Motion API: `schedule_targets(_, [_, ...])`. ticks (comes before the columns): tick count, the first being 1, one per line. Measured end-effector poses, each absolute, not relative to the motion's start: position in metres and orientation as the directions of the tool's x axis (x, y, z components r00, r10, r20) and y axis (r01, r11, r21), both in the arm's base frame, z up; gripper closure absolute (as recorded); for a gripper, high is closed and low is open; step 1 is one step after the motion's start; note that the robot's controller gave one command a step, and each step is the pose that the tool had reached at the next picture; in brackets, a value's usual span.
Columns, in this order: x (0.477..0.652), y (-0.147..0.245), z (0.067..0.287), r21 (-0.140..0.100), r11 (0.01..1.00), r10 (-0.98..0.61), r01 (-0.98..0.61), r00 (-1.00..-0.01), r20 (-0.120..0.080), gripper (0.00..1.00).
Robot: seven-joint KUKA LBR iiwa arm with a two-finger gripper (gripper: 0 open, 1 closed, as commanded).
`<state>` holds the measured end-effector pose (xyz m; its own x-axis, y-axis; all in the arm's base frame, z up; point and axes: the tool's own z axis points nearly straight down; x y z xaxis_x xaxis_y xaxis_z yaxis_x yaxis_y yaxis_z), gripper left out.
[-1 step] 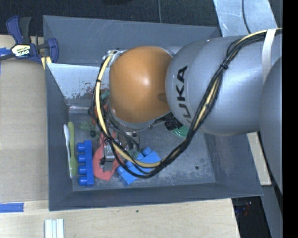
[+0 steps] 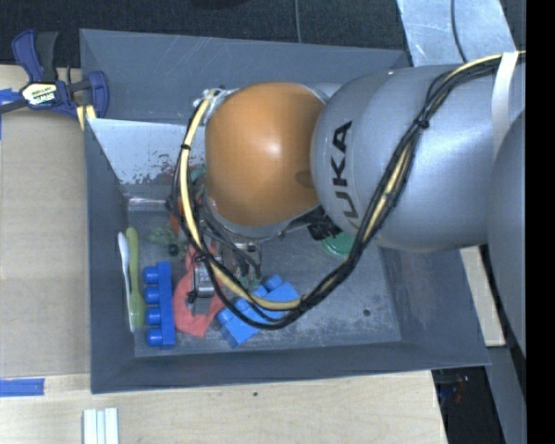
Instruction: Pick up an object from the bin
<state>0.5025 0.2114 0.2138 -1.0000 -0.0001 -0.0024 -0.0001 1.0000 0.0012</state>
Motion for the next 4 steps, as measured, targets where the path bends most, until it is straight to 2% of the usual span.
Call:
schedule_targets(1, [0.492,0.145,0.182,0.001,0.999,-0.052,-0.052,-0.999,-0.002,0.00])
schedule_targets(2, [0.501,0.130,0.185,0.003,1.000,-0.031,-0.031,-0.999,-0.010,0.00])
schedule_targets(3, [0.516,0.107,0.131,0.004,0.998,-0.067,-0.067,-0.998,-0.013,0.00])
schedule_targets(4, [0.512,0.101,0.074,0.013,0.987,-0.161,-0.161,-0.986,-0.043,0.00])
